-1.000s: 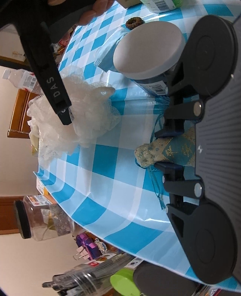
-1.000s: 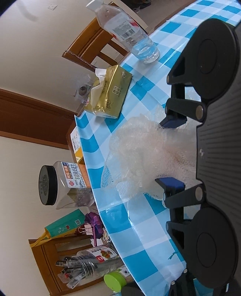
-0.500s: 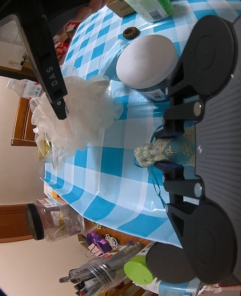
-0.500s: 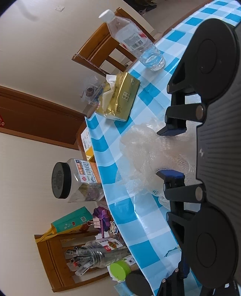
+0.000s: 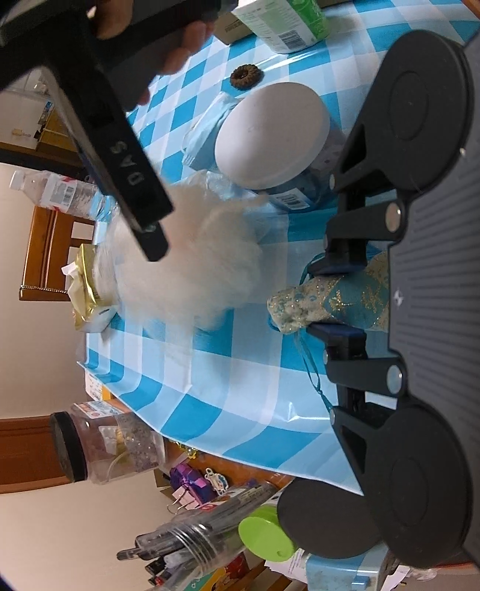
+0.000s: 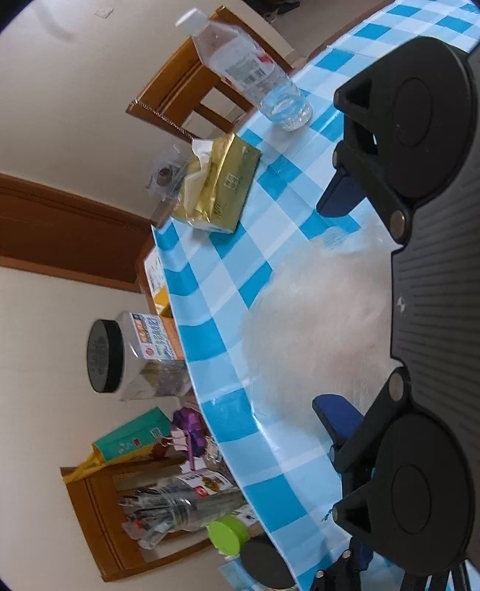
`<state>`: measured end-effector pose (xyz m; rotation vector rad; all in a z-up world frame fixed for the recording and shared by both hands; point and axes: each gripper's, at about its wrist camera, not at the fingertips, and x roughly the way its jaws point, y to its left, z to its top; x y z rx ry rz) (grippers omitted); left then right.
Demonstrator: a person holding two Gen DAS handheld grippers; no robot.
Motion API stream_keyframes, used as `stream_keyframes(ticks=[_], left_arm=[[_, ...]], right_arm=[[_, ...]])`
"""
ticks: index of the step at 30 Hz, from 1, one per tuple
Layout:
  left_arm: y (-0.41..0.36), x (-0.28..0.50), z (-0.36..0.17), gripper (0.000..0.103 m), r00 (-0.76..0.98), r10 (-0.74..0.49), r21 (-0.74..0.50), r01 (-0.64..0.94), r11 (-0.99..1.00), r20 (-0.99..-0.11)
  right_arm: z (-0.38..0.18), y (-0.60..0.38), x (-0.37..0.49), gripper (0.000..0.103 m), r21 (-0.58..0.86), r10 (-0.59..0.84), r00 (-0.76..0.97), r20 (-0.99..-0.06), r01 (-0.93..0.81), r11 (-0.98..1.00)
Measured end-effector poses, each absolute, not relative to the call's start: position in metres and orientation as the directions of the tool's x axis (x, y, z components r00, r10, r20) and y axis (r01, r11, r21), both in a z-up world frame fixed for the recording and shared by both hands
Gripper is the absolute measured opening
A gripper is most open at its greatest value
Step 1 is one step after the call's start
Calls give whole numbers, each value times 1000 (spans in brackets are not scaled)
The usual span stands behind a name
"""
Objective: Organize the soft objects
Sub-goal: 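Close the right gripper on the white mesh bath puff while the left gripper holds the sachet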
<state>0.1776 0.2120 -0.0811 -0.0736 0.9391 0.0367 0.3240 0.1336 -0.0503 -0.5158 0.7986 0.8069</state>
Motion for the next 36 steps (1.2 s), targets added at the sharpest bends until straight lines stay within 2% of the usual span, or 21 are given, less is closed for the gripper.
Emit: stream_keyframes(ticks=[6,16,20,26,31,36], left_arm=[[215,176,-84,25,584,-8,-60,-70,996,-812],[220,181,-90,25,569,-12,-73,-84,994,-822],[221,182,-91,25,567,-19,-76,-77,994,-823],[221,182,-89,25,565,-20,-61,-55,997,-825],[221,179,-82,25,565,-23,-53,-37,998,-825],[222,172,-72,25,565,-33,-50,-16,999,-824]], right_arm=[[-76,146,329,103,-48,419,341,-841,-819,571],[-103,174,338,101,-26,408,311,-858,-821,571],[-96,171,336,80,-27,424,329,-844,-816,578],[-75,165,328,57,-52,439,362,-823,-816,576],[-60,161,320,45,-65,453,381,-806,-818,572],[-47,160,308,41,-85,465,396,-792,-826,557]])
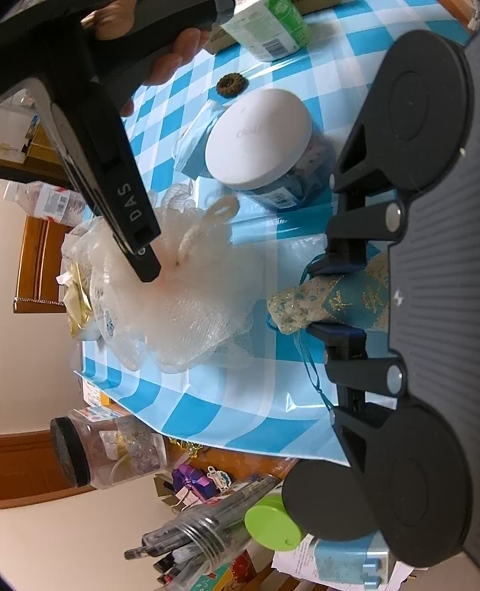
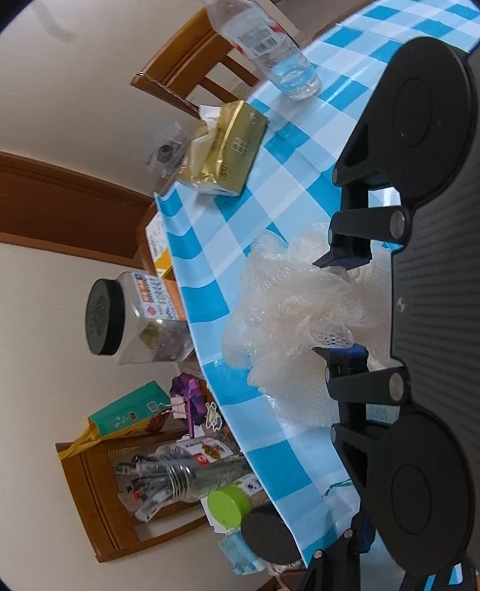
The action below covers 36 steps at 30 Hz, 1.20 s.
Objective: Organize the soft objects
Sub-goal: 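Close the right gripper on the white mesh bath puff while the left gripper holds the sachet, then carry the sachet and bath puff over the cardboard box with both grippers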
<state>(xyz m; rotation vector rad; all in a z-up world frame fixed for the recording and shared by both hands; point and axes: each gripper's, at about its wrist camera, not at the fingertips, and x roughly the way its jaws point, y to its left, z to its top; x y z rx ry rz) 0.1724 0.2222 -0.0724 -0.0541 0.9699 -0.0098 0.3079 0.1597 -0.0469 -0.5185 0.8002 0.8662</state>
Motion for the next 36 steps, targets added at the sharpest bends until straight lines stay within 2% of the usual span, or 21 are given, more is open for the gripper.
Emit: stream_keyframes(ticks=[13,23,29,36], left_arm=[[230,151,-35,25,540,-61,-42,48,998,-840],[228,133,6,25,551,-84,-8,139,990,-830],[196,132,23,25,563,-124,9,228,974,-817],[122,136,44,25,575,-192,34,358,933,-795]], right_arm=[[11,149,274,40,-72,526,401,-750,-841,537],[60,103,240,40,-49,538,452,-711,-796,604],[79,48,217,40,-68,496,531,-687,-727,684],[94,-50,197,40,-83,437,611,-660,-637,766]])
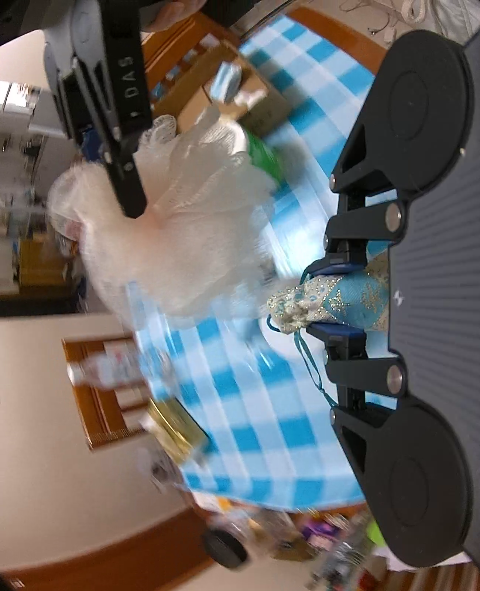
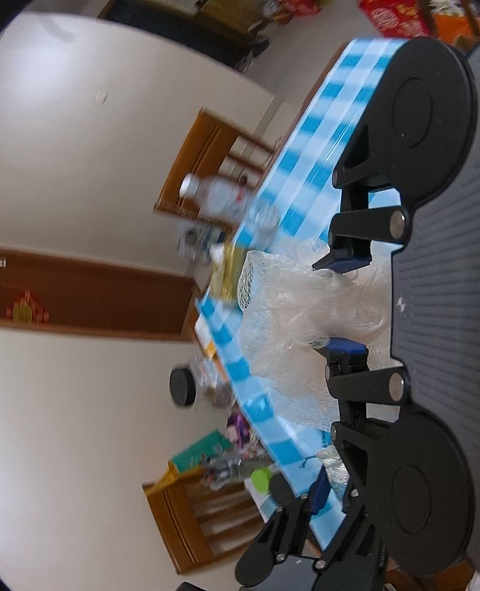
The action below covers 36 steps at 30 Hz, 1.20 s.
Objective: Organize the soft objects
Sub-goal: 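Carry the sachet and bath puff over the cardboard box with both grippers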
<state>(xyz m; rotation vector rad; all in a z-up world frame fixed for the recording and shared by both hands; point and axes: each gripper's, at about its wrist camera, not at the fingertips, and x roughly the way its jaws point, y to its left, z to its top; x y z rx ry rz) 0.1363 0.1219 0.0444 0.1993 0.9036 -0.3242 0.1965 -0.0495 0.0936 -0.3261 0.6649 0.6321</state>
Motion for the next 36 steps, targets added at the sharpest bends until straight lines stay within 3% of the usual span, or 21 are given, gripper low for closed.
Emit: stream_keyframes(ticks=[7,12,19,23,27,29,33,36], left_arm=[[25,150,45,25,551,-289,-23,438,899,-783],[-45,164,39,25,541,-349,-53,487,872,-766],[-93,177,28,25,524,-330,-42,487,872,-785],[-106,184,26,25,519,-304,-22,481,877,-799],[-106,189,28,25,525,-282,5,480,877,-803],[-105,189,30,25,531,-274,21,483,875,-802],[-96,189,28,25,535,-268,31,484,874,-801],[-88,185,27,25,534,-277,32,498,867,-799]], right_arm=[[86,-161,195,22,-85,341,641,-688,-537,839],[78,-236,206,24,-88,282,639,-715,-483,871],[59,-295,218,38,-76,254,624,-739,-452,889],[51,-307,219,70,-46,283,611,-739,-465,884],[42,-298,203,81,18,368,546,-753,-541,841],[34,-288,190,92,40,397,505,-766,-579,814],[13,-266,164,102,127,449,385,-806,-629,767],[2,-248,141,103,207,486,291,-824,-644,737]])
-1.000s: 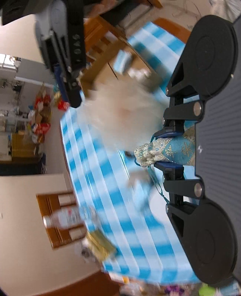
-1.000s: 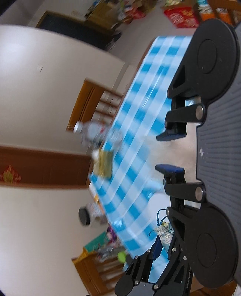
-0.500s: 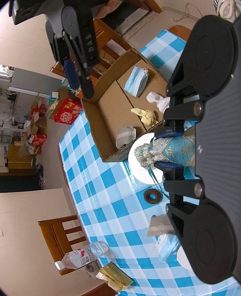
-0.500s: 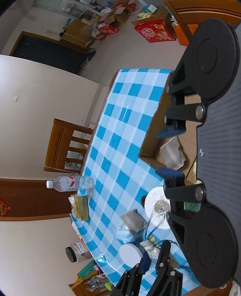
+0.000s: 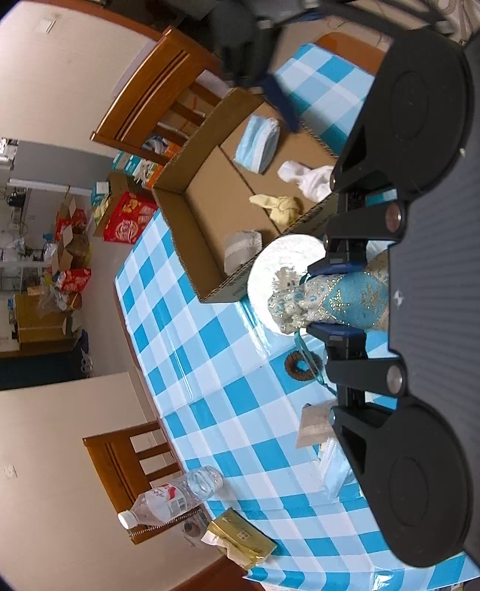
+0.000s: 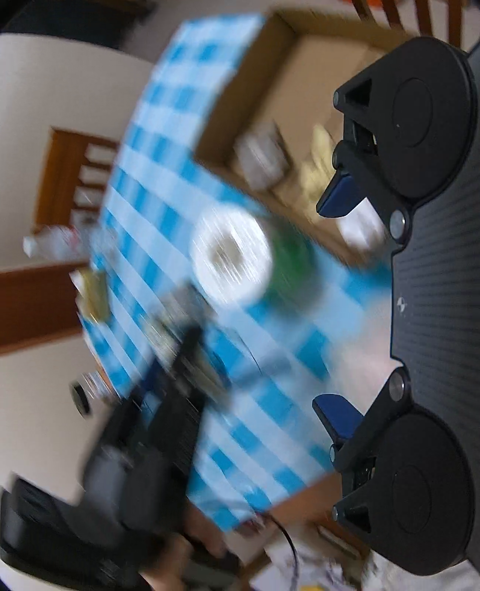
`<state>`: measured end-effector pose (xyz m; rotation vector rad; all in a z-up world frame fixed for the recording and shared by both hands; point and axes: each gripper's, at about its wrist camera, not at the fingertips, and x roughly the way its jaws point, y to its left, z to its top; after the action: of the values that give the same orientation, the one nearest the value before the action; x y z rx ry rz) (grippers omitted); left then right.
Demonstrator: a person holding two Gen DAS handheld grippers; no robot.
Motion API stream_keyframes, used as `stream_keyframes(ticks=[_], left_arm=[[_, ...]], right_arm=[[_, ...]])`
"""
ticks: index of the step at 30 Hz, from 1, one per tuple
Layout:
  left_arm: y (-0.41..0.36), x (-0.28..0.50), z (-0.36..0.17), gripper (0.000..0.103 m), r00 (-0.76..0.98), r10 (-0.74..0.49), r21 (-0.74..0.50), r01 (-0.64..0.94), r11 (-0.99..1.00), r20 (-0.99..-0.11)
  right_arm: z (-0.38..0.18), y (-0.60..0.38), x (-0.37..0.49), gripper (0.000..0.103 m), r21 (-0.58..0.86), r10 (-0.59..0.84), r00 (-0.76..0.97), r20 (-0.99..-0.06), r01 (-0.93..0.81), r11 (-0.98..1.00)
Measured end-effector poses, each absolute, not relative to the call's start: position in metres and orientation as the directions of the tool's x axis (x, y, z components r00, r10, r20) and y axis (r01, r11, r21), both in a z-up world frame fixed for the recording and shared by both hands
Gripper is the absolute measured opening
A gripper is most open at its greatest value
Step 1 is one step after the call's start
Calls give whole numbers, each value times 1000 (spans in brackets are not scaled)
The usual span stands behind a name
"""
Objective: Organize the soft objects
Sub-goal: 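Carry the sachet and bath puff over the cardboard box with both grippers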
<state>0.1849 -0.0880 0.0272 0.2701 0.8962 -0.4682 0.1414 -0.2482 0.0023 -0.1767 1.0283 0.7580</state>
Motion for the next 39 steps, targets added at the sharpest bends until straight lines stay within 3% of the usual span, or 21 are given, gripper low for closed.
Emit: stream_keyframes(ticks=[5,9,15,22,24,26,29,34,39], left_arm=[[-72,176,24,25,507,-309,27,550,835,-805],[-58,166,21,25,492,-326,11,565,825,-807],[-38,151,9,25,471,-334,-26,547,837,-817],[-25,140,1,25,457,-347,-73,516,853,-819],[-25,138,1,25,454,-349,-77,517,853,-820],[-25,137,0,25,452,-350,-78,517,852,-821],[-26,138,-1,25,451,-347,-75,519,852,-822],[-29,138,1,25,451,-341,-61,528,847,-825],[-32,138,5,25,454,-335,-49,534,844,-826]], right_arm=[[-7,-213,97,103,233,480,207,-853,-671,704],[-40,-181,75,103,159,378,170,-910,-700,696],[-88,-156,63,103,-45,205,273,-940,-695,718],[-109,-158,74,103,-111,140,328,-934,-640,760],[-108,-160,75,96,-117,132,333,-934,-632,766],[-103,-161,76,80,-135,122,353,-928,-621,772],[-90,-168,79,68,-113,140,369,-919,-586,802],[-63,-180,84,59,-75,177,397,-901,-543,836],[-26,-199,88,59,-1,246,421,-873,-507,862]])
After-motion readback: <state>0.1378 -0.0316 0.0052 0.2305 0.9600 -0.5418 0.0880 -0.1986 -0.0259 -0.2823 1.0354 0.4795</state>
